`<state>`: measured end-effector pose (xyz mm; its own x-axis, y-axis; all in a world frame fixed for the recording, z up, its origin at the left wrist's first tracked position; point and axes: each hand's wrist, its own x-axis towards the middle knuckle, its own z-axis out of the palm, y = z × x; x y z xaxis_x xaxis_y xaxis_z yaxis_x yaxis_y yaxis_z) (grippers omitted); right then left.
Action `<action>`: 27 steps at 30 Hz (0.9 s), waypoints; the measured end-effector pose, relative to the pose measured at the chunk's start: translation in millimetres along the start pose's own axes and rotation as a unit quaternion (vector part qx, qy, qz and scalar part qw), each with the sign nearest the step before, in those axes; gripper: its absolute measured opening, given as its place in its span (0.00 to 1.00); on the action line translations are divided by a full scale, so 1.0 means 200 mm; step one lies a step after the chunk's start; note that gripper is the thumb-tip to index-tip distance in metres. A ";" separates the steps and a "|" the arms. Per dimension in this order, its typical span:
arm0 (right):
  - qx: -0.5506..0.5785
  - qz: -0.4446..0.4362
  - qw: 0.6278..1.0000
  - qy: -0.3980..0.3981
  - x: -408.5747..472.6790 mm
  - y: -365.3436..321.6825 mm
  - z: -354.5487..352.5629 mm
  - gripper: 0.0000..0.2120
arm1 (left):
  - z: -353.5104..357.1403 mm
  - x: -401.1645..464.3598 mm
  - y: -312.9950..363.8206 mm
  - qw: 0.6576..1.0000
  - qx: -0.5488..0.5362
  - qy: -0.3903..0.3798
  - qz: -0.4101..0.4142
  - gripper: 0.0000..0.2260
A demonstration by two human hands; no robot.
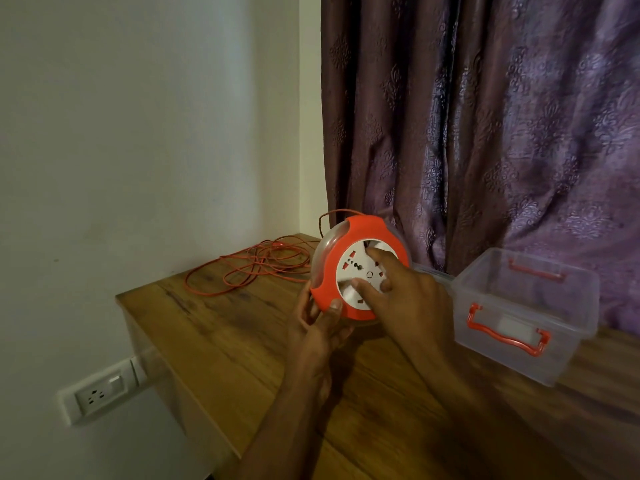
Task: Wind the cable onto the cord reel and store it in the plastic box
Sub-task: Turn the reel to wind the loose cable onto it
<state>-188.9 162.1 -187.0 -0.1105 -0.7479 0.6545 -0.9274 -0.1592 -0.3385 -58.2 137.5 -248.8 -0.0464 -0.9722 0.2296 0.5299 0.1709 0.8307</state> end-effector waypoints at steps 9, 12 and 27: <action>-0.046 -0.070 0.996 0.007 0.01 -0.02 -0.04 0.21 | -0.01 0.00 0.00 0.999 -0.029 0.025 -0.016 0.22; -0.061 -0.109 0.991 -0.042 0.03 0.00 -0.04 0.22 | -0.01 0.00 0.00 0.999 -0.034 0.036 -0.018 0.24; -0.096 -0.168 0.971 -0.142 0.02 0.03 -0.06 0.25 | -0.01 0.01 0.00 0.999 -0.014 0.030 -0.036 0.24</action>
<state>-199.4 166.6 -177.8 0.2883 -0.8263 0.4839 -0.9462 -0.3232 0.0118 -57.0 135.8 -249.8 -0.0352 -0.9898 0.1379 0.5498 0.0960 0.8298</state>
